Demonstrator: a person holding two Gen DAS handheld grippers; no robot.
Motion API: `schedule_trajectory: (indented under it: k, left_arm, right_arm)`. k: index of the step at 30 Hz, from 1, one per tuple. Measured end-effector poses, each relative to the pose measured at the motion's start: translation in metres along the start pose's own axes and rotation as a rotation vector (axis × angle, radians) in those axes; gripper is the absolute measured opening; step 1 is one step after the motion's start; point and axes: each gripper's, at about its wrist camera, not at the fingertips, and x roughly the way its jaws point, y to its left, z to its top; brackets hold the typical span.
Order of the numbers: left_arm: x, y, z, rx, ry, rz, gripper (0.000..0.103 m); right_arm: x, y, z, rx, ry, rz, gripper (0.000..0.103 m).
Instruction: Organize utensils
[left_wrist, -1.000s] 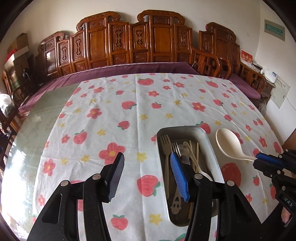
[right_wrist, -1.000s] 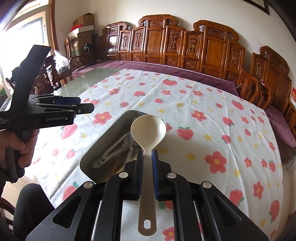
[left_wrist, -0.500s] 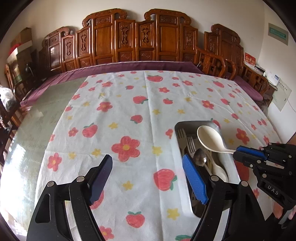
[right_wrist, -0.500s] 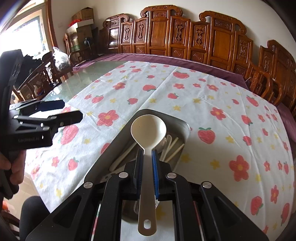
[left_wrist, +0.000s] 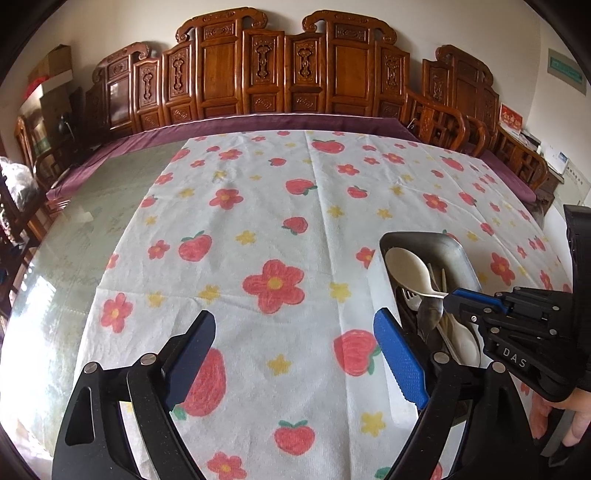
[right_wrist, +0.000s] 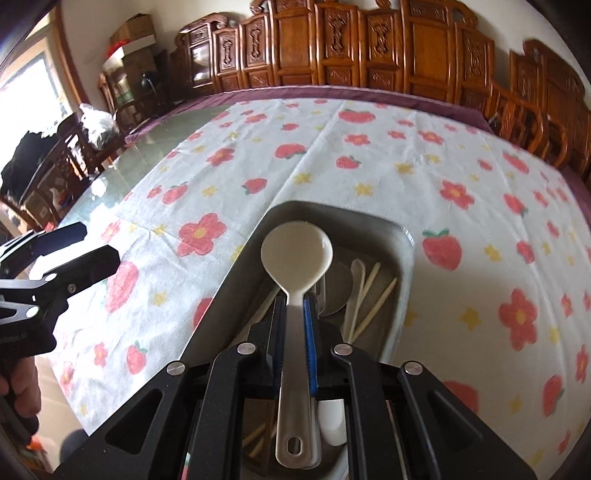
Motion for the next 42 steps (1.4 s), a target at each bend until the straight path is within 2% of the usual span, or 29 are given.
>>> schedule_trajectory:
  k: [10, 18, 22, 28, 33, 36, 38, 41, 42]
  left_arm:
    - [-0.001, 0.003, -0.001, 0.004, 0.001, 0.011, 0.084]
    - [-0.006, 0.003, -0.002, 0.004, -0.003, 0.010, 0.084]
    - [-0.011, -0.004, -0.002, 0.008, -0.006, 0.012, 0.084]
    - [-0.030, -0.024, 0.001, 0.019, -0.029, -0.001, 0.084]
    - [-0.052, -0.046, 0.001, 0.029, -0.063, -0.014, 0.094]
    - [-0.064, -0.061, -0.001, 0.033, -0.071, -0.029, 0.095]
    - [-0.071, -0.070, -0.003, 0.033, -0.071, -0.039, 0.095]
    - [-0.084, -0.086, -0.008, 0.039, -0.076, -0.052, 0.095]
    - [-0.089, -0.092, -0.009, 0.042, -0.081, -0.055, 0.095]
  right_arm:
    - [0.006, 0.002, -0.009, 0.029, 0.038, 0.075, 0.015]
    - [-0.006, 0.009, -0.015, -0.042, 0.008, 0.057, 0.015]
    - [-0.023, 0.006, -0.017, -0.052, -0.027, 0.060, 0.023]
    - [-0.058, -0.010, -0.024, -0.038, -0.078, 0.044, 0.023]
    - [-0.102, -0.025, -0.036, -0.035, -0.139, 0.022, 0.024]
    - [-0.129, -0.034, -0.046, -0.029, -0.172, -0.002, 0.034]
    - [-0.148, -0.041, -0.054, -0.025, -0.195, -0.030, 0.051]
    - [-0.171, -0.048, -0.063, -0.021, -0.220, -0.072, 0.069]
    - [-0.181, -0.051, -0.067, -0.014, -0.232, -0.087, 0.073]
